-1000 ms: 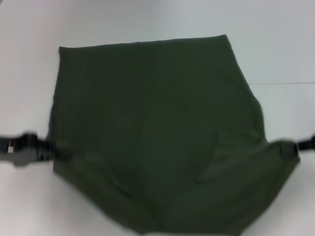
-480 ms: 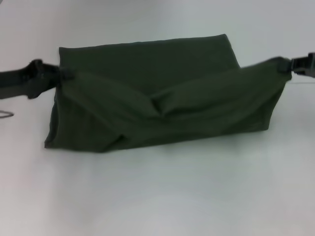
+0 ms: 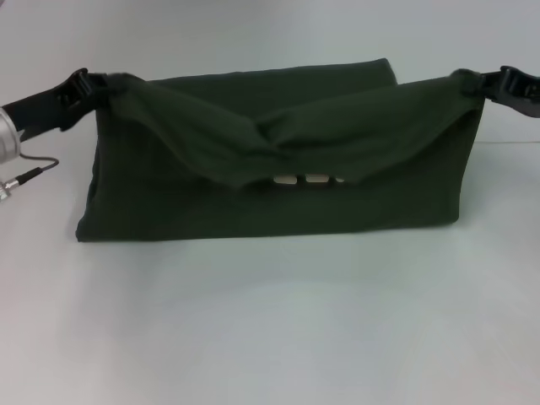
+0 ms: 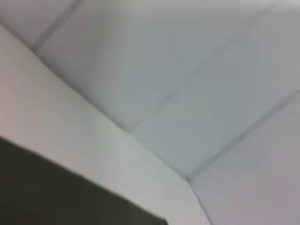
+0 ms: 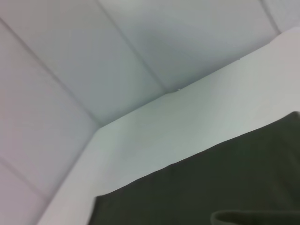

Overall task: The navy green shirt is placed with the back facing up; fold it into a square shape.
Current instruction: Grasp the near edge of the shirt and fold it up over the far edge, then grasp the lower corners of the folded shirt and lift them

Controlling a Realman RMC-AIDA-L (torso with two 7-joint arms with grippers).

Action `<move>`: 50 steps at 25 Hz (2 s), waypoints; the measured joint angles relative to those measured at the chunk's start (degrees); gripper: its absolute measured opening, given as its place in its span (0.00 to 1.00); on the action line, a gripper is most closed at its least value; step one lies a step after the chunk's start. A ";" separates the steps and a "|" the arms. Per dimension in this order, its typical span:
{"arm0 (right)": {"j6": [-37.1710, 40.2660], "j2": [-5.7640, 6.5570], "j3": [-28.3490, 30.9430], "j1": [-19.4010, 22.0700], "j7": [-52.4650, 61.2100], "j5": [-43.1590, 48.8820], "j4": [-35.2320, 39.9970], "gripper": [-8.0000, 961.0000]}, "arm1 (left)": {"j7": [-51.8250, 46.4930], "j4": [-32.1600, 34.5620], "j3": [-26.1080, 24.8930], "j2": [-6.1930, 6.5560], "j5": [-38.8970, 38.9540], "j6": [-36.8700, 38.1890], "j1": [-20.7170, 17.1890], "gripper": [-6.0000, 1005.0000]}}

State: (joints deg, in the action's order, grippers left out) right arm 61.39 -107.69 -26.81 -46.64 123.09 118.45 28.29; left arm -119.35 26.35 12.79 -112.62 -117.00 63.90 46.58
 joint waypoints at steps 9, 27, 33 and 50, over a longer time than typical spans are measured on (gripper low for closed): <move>-11.73 -3.45 -2.02 -1.55 -2.15 0.02 -2.03 0.12 | 7.71 -2.82 0.17 -1.56 2.65 -10.67 0.39 0.04; -19.06 -5.79 -5.84 -2.42 -5.13 0.02 -3.01 0.13 | 13.81 -4.45 0.09 -5.14 6.53 -19.16 0.19 0.10; -19.20 -5.77 -8.70 -2.93 -4.61 0.25 -3.06 0.21 | 13.59 -4.47 -0.14 -6.18 8.05 -22.01 -0.87 0.17; -0.48 -0.91 -6.39 4.31 -3.98 -5.26 2.26 0.95 | 12.37 -0.45 2.58 -3.61 8.25 0.25 -6.94 0.70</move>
State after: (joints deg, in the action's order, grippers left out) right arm 60.91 -108.60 -33.20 -42.33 119.11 113.19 30.55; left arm -106.98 25.90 15.38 -116.23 -108.75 64.14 39.64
